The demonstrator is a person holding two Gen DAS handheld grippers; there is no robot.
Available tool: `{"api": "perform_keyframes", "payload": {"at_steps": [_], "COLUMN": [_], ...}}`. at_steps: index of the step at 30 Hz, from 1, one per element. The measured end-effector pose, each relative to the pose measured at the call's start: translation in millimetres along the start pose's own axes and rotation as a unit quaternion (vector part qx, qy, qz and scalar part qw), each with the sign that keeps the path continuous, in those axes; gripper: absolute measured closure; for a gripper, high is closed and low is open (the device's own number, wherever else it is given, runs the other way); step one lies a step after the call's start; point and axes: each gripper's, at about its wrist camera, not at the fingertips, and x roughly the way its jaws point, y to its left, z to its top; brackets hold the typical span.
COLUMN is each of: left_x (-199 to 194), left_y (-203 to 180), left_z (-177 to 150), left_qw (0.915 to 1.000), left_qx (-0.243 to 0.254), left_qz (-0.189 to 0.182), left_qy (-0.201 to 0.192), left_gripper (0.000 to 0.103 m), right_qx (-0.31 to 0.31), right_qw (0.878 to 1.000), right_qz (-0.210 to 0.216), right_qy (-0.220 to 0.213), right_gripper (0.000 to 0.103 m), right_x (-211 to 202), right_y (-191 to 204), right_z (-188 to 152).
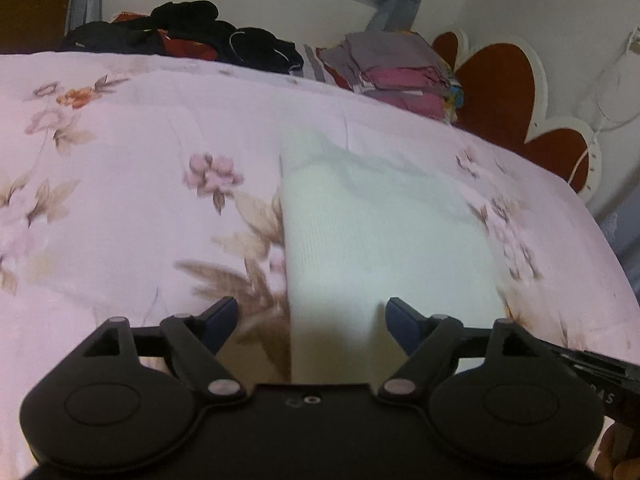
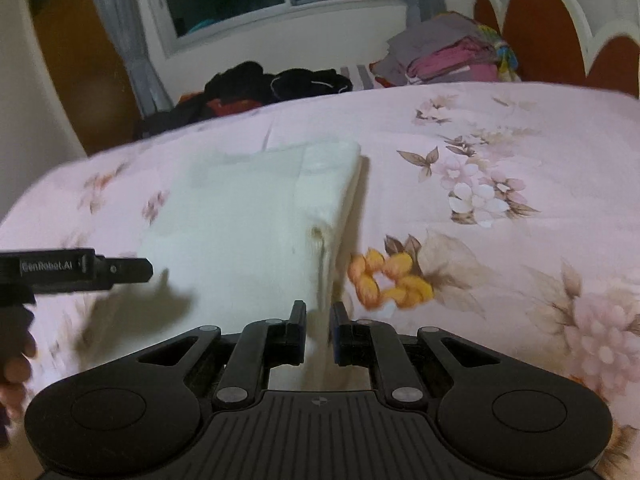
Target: Fold small clothes
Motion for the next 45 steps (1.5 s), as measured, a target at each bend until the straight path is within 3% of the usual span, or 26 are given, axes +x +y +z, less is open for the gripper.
{"api": "perform_keyframes", "payload": {"at_steps": [2,15,19,20,26,37,45], "left_x": [7.6,53.1,55.3,55.4,44.5,-14.3,-80.5], "left_y": [1.0,6.0,2.9,2.7,-3.4,-12.8,39.7], "left_z": [8.7,20.8,19.8,20.0,23.3,31.0,37.4], "left_qw": [1.0000,0.9966,0.9961,0.9959,0.9966,0.9982,0.9984], "left_qx": [-0.008,-0.048,-0.040,-0.043,-0.031,-0.002,-0.009], "left_qz": [-0.003,-0.062,-0.073,-0.074,-0.074,-0.056,-0.008], "left_qy": [0.002,0.028,0.028,0.029,0.019,-0.022,-0.055], "left_gripper": [0.022,0.028,0.037,0.042,0.071,0.075,0.075], "right_qx": [0.017,0.128,0.129,0.132,0.151,0.119,0.095], "right_qw": [1.000,0.990,0.989,0.988,0.984,0.985,0.979], "right_qz": [0.002,0.052,0.068,0.076,0.095,0.127,0.181], "right_qy": [-0.011,0.010,0.013,0.017,0.022,-0.015,-0.016], "right_gripper": [0.033,0.033,0.036,0.051,0.072,0.074,0.074], "right_x": [5.4,70.4,78.5,80.9,76.3,26.2,20.7], "right_y": [-2.5,-34.1,-32.5,-31.3,-35.9,-3.9,79.0], "right_z": [8.8,45.7,45.9,46.6,49.7,61.3,62.7]}}
